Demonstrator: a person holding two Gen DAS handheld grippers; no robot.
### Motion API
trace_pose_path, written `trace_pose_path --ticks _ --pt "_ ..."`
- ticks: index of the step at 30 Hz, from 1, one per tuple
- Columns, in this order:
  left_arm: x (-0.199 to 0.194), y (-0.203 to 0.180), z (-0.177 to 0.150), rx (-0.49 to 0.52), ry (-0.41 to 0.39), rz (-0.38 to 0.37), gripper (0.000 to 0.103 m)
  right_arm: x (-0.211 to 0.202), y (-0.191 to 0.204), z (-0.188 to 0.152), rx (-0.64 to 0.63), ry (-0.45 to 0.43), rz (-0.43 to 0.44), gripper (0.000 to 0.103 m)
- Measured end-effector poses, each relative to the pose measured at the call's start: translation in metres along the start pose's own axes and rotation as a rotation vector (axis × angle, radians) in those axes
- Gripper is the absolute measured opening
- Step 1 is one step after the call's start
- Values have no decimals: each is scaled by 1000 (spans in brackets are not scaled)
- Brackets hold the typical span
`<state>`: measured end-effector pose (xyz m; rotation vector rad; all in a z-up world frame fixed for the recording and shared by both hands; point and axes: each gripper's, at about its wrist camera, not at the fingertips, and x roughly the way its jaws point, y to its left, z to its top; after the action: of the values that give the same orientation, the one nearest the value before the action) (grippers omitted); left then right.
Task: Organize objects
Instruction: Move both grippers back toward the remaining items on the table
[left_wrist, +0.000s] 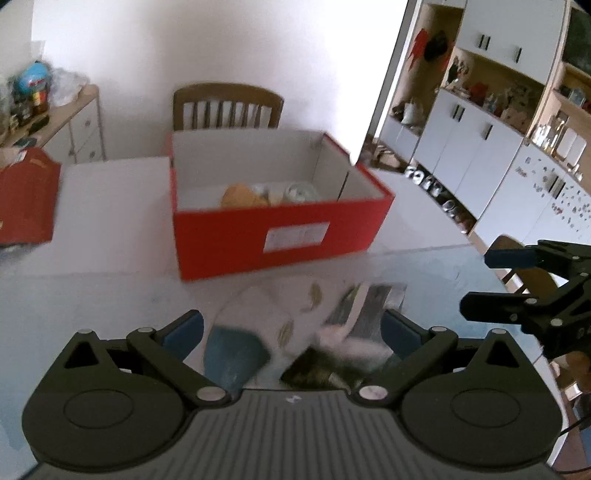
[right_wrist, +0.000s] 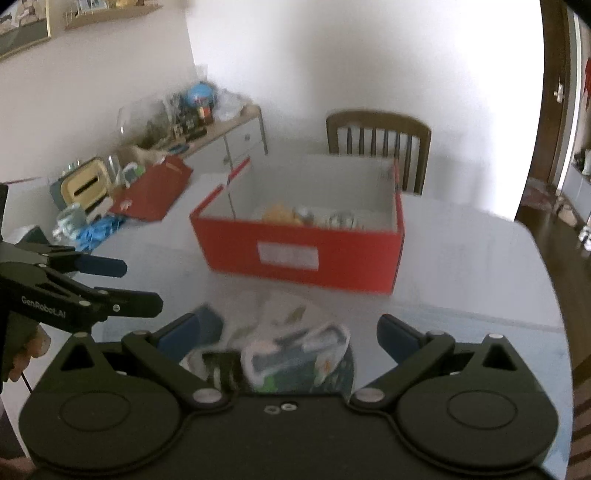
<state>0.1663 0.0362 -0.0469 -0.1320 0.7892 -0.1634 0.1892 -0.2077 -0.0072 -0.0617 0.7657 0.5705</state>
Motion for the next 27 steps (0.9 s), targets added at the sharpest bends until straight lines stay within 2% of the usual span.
trace_pose_path --ticks 8,16,27 --pt "7 5 -45 -60 79 48 103 11 11 -37 -20 83 4 102" --pt "28 -1 -89 -110 216 101 103 22 31 -77 -70 176 15 102" --pt "37 -6 -107 -168 270 153 103 33 47 -100 -99 250 21 101"
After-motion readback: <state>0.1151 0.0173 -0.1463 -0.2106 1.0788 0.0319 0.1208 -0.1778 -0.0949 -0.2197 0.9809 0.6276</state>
